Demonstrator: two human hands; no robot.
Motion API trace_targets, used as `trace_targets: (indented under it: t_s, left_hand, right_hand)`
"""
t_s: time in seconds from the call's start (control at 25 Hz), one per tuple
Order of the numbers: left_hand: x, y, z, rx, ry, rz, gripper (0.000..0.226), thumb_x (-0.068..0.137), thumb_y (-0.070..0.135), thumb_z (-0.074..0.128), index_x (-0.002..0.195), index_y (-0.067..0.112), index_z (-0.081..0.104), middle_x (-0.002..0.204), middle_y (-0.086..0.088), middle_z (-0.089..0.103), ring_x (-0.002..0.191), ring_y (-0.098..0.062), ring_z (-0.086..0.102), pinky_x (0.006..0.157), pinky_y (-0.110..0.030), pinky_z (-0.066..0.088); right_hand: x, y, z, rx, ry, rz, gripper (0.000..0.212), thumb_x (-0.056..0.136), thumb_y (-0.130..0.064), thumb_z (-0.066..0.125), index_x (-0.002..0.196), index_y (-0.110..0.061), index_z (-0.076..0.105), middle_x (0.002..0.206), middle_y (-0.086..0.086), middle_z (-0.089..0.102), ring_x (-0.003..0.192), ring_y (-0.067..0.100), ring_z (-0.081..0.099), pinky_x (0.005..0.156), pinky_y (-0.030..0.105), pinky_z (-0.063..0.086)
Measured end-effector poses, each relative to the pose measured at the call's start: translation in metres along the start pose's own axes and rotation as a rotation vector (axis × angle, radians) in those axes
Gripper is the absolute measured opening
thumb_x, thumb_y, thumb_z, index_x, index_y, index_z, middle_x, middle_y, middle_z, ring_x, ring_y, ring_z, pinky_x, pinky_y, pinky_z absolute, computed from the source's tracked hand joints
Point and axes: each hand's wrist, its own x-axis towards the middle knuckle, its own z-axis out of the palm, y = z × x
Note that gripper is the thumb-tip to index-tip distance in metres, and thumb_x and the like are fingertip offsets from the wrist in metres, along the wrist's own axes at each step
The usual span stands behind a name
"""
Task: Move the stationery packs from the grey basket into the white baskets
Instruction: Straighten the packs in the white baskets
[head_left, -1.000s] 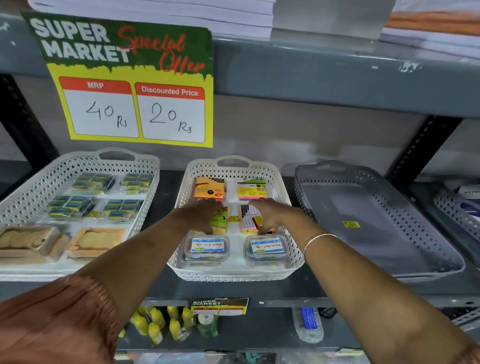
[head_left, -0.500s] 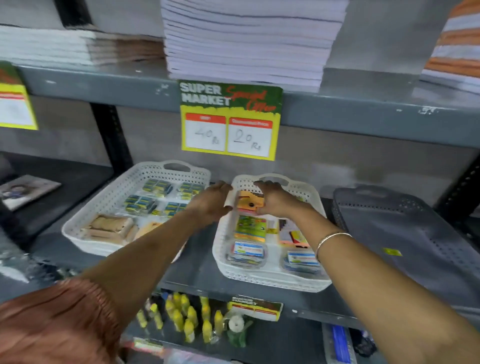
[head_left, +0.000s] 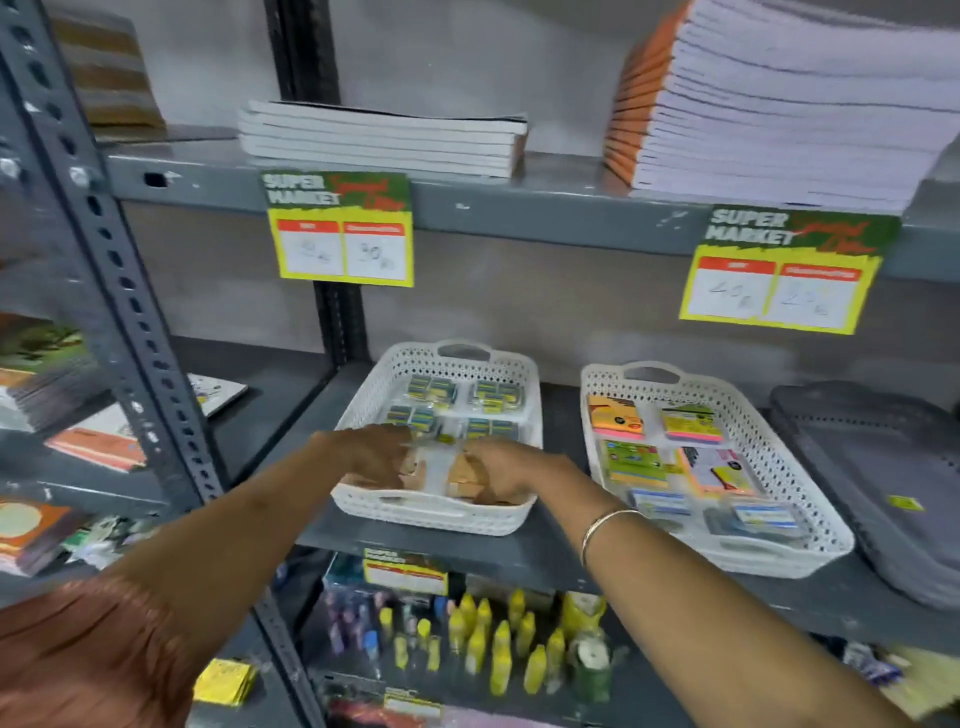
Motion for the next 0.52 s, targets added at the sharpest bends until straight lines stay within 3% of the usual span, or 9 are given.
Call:
trace_targets:
  t_s: [0.2,0.52]
  left_hand:
    - [0.003,-0.015,0.019,0.150,0.236,0.081,0.061,0.080,0.028,0.066,0.134,0.019,0.041,0.137,-0.007,0.048,0.126,-0.026,0.046,0.100,-0.041,0.043]
    - [0.010,-0.014,0.018,0.161,0.238,0.162,0.053,0.081,0.019,0.065,0.130,0.018,0.043,0.133,-0.006,0.052,0.123,-0.026,0.049,0.097,-0.033,0.040]
  right_hand:
    - [-0.004,-0.013,0.009,-0.156,0.063,0.084,0.069,0.090,-0.016,0.056,0.151,-0.017,0.023,0.150,0.014,0.038,0.135,0.032,0.041,0.101,0.039,0.043]
    - [0.004,-0.022,0.010,-0.170,0.044,0.169,0.066,0.092,-0.013,0.052,0.150,-0.019,0.023,0.151,0.013,0.038,0.137,0.031,0.039,0.106,0.043,0.040]
